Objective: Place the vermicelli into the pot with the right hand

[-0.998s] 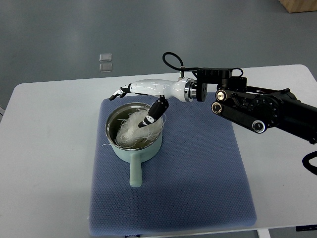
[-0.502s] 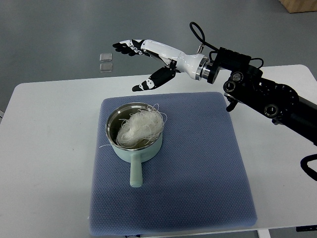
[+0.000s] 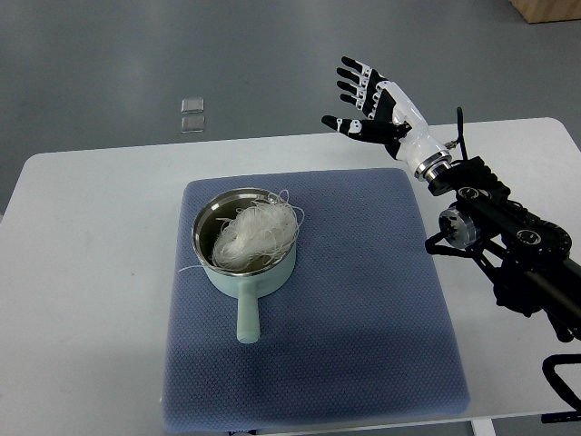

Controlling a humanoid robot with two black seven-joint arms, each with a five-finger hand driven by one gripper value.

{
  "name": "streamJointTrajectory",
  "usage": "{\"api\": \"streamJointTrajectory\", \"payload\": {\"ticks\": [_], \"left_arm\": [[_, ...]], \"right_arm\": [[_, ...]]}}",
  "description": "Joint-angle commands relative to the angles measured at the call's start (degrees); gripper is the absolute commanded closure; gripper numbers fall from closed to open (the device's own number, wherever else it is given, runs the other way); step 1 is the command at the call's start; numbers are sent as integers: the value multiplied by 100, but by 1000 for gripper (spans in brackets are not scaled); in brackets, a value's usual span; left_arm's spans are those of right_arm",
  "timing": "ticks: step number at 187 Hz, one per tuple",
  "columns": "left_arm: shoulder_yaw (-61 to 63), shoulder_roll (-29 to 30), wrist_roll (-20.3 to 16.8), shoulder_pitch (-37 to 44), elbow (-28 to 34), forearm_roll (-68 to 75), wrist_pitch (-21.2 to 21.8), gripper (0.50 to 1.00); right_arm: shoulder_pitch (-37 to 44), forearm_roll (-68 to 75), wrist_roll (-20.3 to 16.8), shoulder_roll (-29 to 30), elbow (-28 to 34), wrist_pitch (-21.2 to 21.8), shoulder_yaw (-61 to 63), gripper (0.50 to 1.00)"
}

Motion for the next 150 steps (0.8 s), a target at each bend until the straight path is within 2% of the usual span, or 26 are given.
{"api": "streamJointTrajectory", "payload": {"ticks": [1, 26, 61, 150], "left_arm": [[0, 0, 0, -4, -5, 0, 1, 500], [0, 0, 0, 5, 4, 0, 1, 500], [0, 0, 0, 5, -5, 0, 1, 500], [0, 0, 0, 5, -5, 0, 1, 500]], "right_arm": [[-18, 842, -1, 123, -272, -100, 8, 574], [-9, 2036, -19, 140, -570, -92, 8, 574], [-18, 3021, -1, 149, -614, -74, 8, 574], [-53, 2951, 131, 255, -948, -100, -124, 574]]}}
